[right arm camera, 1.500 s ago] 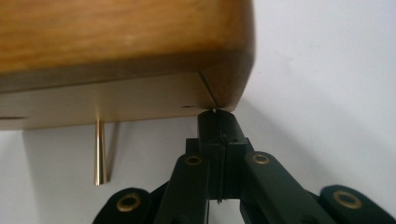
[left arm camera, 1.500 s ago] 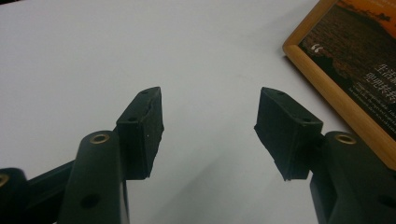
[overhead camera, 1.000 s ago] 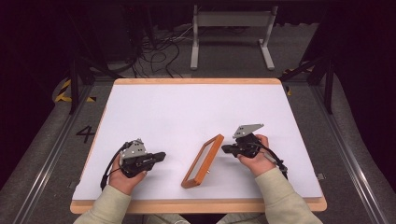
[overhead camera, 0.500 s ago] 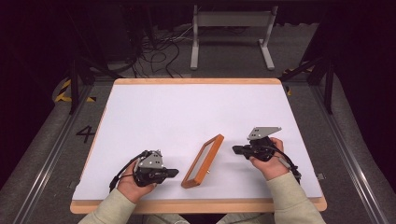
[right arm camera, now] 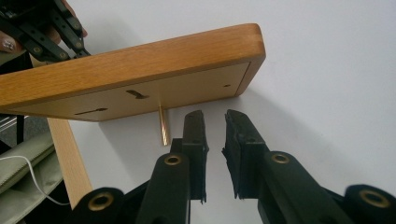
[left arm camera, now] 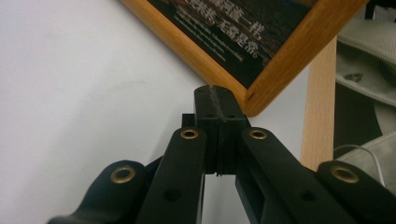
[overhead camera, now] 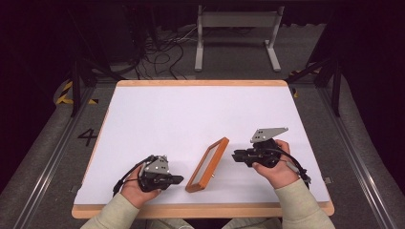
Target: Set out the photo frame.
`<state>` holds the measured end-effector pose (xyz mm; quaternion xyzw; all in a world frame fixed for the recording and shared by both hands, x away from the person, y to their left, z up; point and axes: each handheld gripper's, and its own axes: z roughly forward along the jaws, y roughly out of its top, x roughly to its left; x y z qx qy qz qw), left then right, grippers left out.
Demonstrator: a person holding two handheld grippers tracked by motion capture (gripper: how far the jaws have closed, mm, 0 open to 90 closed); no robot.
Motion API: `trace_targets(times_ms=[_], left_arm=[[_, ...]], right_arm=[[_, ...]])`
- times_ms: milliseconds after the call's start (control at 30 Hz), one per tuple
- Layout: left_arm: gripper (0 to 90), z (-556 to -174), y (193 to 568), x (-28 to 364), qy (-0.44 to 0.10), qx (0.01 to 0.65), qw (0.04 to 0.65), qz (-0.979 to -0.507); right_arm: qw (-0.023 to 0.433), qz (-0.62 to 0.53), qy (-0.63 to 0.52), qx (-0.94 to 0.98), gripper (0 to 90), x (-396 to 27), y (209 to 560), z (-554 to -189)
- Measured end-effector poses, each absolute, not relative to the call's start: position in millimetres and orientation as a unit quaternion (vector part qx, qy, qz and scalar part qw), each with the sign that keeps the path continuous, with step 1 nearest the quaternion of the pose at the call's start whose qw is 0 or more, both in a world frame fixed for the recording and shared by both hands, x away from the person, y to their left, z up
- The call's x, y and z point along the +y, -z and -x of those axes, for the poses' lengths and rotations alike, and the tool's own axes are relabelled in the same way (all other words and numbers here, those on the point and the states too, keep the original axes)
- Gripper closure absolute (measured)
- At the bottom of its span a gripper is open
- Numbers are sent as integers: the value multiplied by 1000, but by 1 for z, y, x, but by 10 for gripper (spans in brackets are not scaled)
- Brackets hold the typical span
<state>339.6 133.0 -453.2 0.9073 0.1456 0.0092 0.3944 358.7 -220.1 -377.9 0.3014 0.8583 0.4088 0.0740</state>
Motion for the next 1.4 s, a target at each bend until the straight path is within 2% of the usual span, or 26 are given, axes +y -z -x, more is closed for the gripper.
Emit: trace_targets(times_ms=[167,700,833,1167,1400], left_arm=[[900,-336,457,122,5,119,379,-918],[900,-332,460,103,30,98,388,-916],[900,-332,461,98,35,94,392,-915],[900,-329,462,87,33,86,394,-914],[877,-332,457,98,24,98,403,-910]], right_arm=[[74,-305,-406,858,783,-221,379,-360],[81,-313,-409,853,761,-224,374,-358],[77,-319,-415,849,716,-224,369,-357],[57,-339,-405,847,487,-207,350,-355],[43,-344,-396,850,428,-186,339,-354]])
